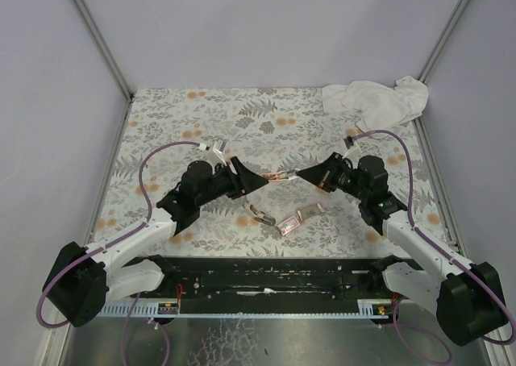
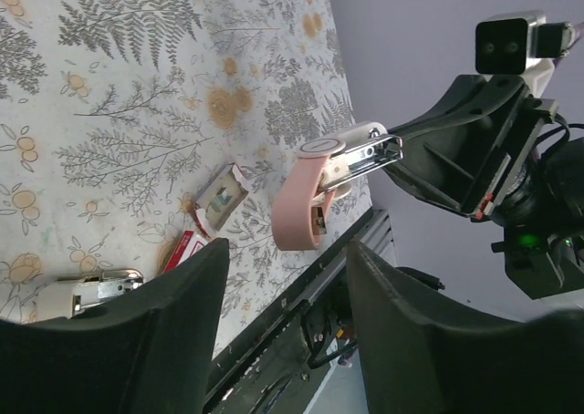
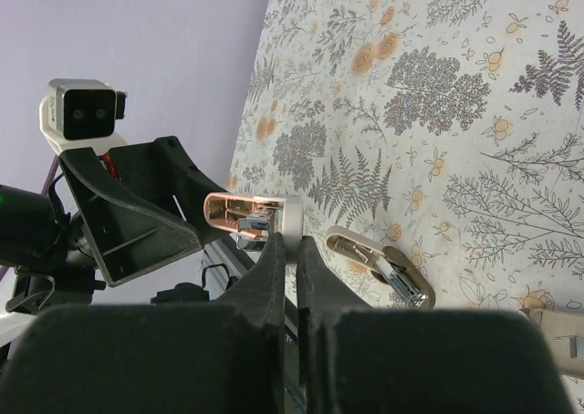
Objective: Load the staples into the stapler
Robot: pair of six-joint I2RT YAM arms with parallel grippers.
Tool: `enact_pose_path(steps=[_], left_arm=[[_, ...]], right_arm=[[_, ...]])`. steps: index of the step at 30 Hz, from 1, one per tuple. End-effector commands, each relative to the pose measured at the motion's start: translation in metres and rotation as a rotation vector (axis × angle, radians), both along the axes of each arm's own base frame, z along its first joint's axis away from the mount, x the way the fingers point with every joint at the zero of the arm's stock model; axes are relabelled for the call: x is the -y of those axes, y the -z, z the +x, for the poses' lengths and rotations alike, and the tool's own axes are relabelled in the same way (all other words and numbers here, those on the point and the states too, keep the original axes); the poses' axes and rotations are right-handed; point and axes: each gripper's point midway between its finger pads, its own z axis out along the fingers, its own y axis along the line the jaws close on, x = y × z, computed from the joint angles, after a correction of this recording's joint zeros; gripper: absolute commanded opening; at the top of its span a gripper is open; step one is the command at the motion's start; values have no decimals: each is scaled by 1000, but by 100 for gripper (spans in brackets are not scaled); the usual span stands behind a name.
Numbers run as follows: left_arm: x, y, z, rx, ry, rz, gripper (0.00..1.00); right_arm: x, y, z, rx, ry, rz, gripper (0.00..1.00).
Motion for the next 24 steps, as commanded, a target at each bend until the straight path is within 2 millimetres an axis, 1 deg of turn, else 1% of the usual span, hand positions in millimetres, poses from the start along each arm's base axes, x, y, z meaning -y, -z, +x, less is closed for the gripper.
enact_pose_path(steps=[1, 3, 7, 9, 11, 15, 19, 21, 23, 24], left_arm=[[7, -30, 4, 70, 24, -92, 51], [8, -30, 4, 65, 25, -105, 51], [8, -31, 5, 59, 18, -128, 54], [8, -30, 6, 56, 15, -132, 52], [7, -28, 6, 49, 12, -132, 48], [7, -27, 7, 43, 11, -139, 35], [6, -27, 9, 43, 4, -140, 26], [6, -27, 9, 42, 3, -139, 19], [4, -25, 10, 41, -1, -134, 11], [3, -23, 10, 39, -4, -127, 9]], right_arm=[[-4, -21, 1, 69, -19, 43, 0], [-5, -20, 1, 65, -21, 42, 0], [-5, -18, 1, 61, -26, 42, 0], [-6, -18, 0, 61, -29, 41, 0], [-6, -19, 0, 61, -31, 43, 0], [-5, -16, 0, 57, -31, 41, 0], [-5, -17, -1, 57, -26, 43, 0], [-4, -15, -1, 55, -22, 38, 0], [-2, -10, 0, 35, -8, 24, 0], [0, -7, 1, 27, 3, 16, 0]])
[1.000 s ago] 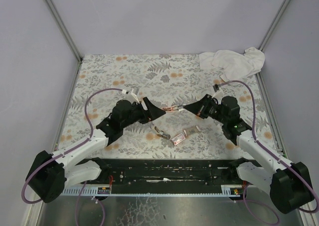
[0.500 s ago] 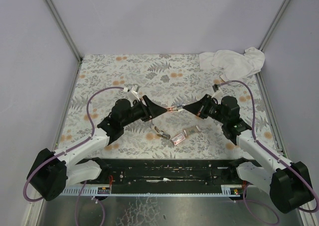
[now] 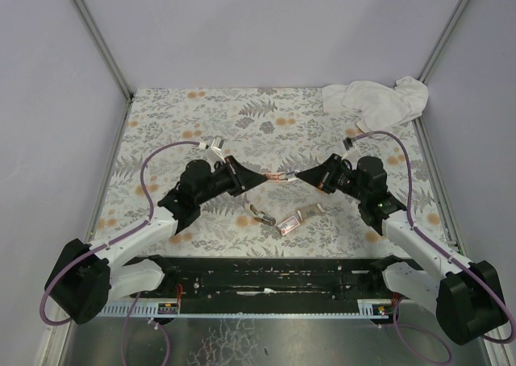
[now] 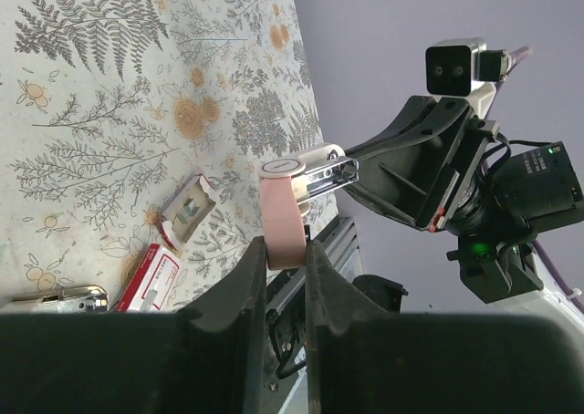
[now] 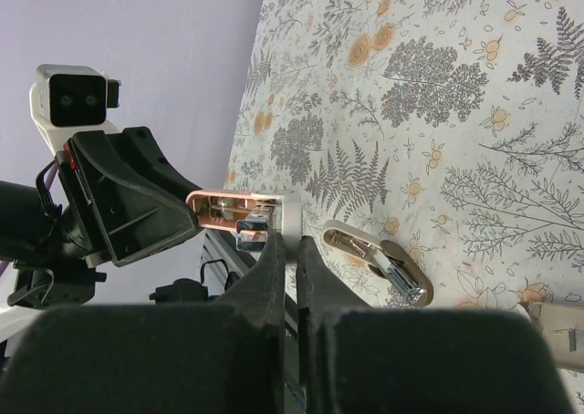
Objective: Load the staples into the stapler
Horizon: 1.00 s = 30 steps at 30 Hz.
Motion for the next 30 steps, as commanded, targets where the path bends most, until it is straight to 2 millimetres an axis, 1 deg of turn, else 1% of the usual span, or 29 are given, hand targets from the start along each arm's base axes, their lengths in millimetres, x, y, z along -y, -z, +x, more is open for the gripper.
enact_pose_path(steps=[1, 3, 6, 11, 13, 14, 15, 19, 22, 25, 30], left_arm=[[-4, -6, 5, 45, -9, -19, 7], [-9, -2, 8, 41, -21, 6, 4], [-16, 4, 15, 37, -23, 47, 2], [-26, 16, 30, 16, 6, 117, 0], [-27, 21, 36, 18, 32, 152, 0], [-27, 26, 40, 29, 54, 186, 0], [-25, 35, 42, 20, 87, 222, 0], [-17, 60, 42, -4, 227, 311, 0], [-18, 78, 49, -21, 250, 375, 0], [-18, 92, 53, -36, 258, 402, 0], [-20, 110, 55, -59, 277, 447, 0]], right_arm=[[2, -10, 3, 39, 14, 11, 3], [6, -8, 4, 27, 24, 7, 10], [13, -5, 6, 14, 42, -3, 28], [30, 5, 10, -16, 89, -39, 54], [35, 9, 9, -26, 98, -47, 60], [37, 11, 9, -29, 100, -51, 61], [37, 13, 8, -32, 100, -56, 62], [38, 18, 5, -43, 95, -67, 64], [39, 20, 2, -45, 94, -75, 64], [42, 24, 2, -43, 100, -101, 64], [54, 38, 0, -34, 115, -212, 64]])
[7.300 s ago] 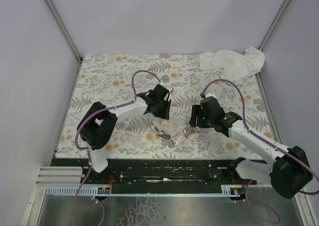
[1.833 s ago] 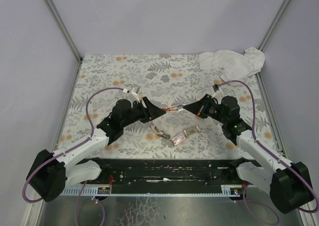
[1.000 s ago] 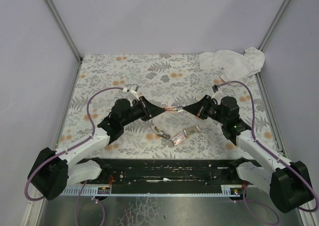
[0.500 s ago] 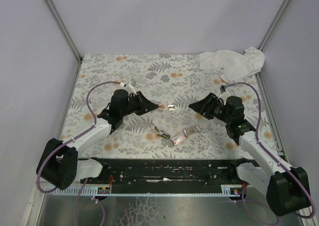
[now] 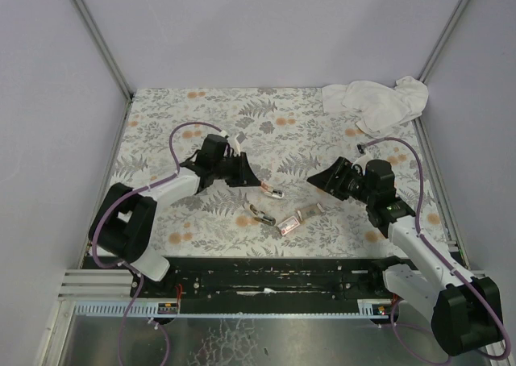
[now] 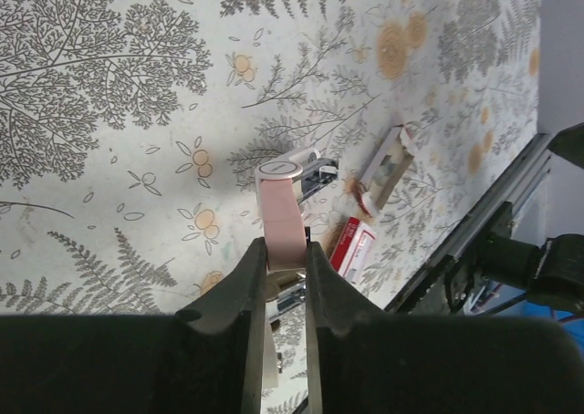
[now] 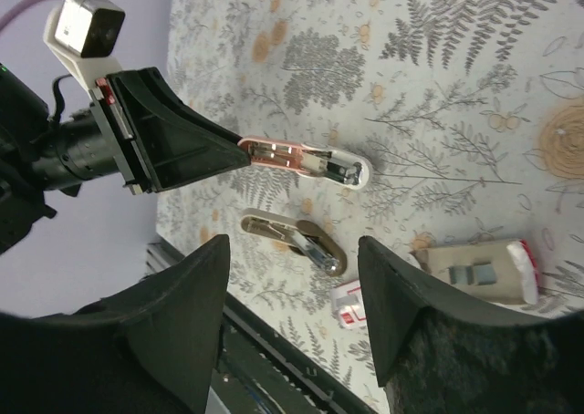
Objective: Load the staples into the stapler
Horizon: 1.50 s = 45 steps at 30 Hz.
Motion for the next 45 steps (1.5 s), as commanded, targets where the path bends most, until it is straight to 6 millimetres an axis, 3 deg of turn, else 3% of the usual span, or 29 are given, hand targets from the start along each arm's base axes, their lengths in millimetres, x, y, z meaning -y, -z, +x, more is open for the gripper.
enact_pose_path(steps=[1, 8, 12, 17, 20, 23, 27, 37, 41, 45], left_arm=[[-1, 4, 5, 25, 55, 34, 0], [2, 17, 2, -27, 77, 38, 5], [-1, 25, 4, -55, 54, 71, 14], [-3, 26, 5, -56, 44, 82, 40], [-7, 21, 9, -37, 22, 100, 53], [-13, 11, 15, 2, -10, 131, 70], [-26, -15, 28, 92, -74, 188, 86], [-80, -130, 71, 494, -320, 348, 99], [-105, -132, 73, 574, -403, 422, 100], [-112, -120, 69, 550, -417, 451, 100]], right_arm=[[12, 6, 1, 45, 8, -114, 65], [15, 18, -4, 25, -10, -154, 65], [16, 26, -4, 16, -17, -174, 68], [22, 41, -4, 11, -19, -233, 70], [31, 50, -4, 2, -7, -298, 66], [37, 56, -4, -17, -8, -363, 61], [29, 61, -5, -17, -51, -490, 57], [10, 90, -12, -49, -158, -787, 34], [-5, 98, -17, -49, -237, -824, 36], [-11, 105, -19, -52, -262, -906, 40]])
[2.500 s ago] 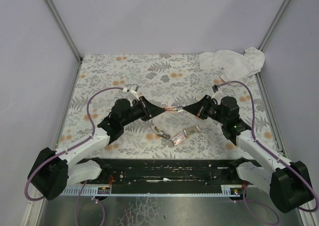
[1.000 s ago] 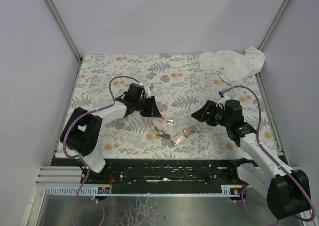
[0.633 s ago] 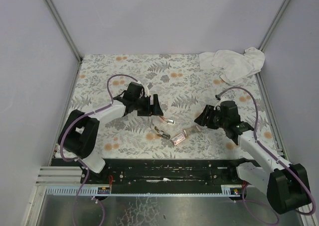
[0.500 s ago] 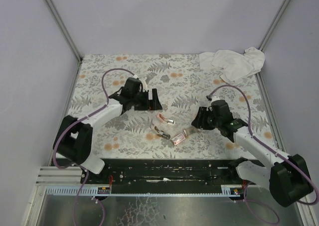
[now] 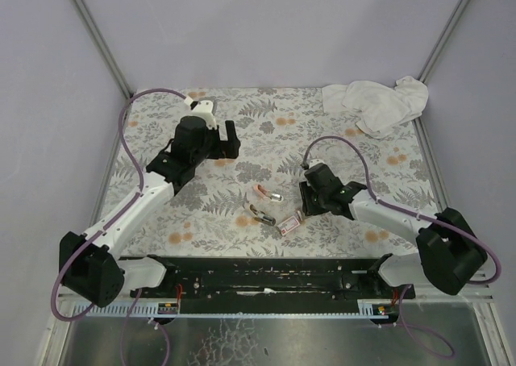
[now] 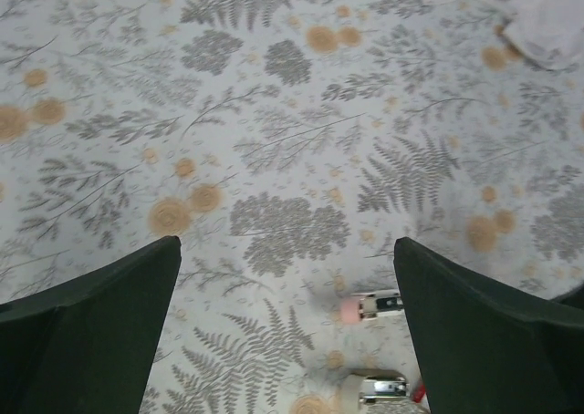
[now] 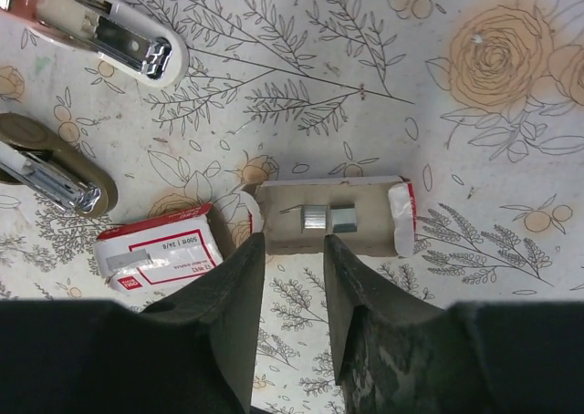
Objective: Load the staples into the stapler
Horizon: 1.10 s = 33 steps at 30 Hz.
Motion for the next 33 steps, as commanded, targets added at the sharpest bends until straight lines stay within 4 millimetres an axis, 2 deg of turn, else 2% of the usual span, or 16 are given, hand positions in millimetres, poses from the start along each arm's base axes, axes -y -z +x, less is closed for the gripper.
enact_pose_path(steps=[1, 15, 33], left_arm=[[-19, 12, 8, 13, -72, 78, 100], [-18, 8, 6, 17, -67, 65, 100], [-19, 7, 7, 22, -73, 66, 100]], right_arm=[[-6, -9, 13, 62, -26, -97, 41], [-13, 10, 13, 38, -60, -189, 41], [-9, 23, 7, 14, -68, -226, 35]])
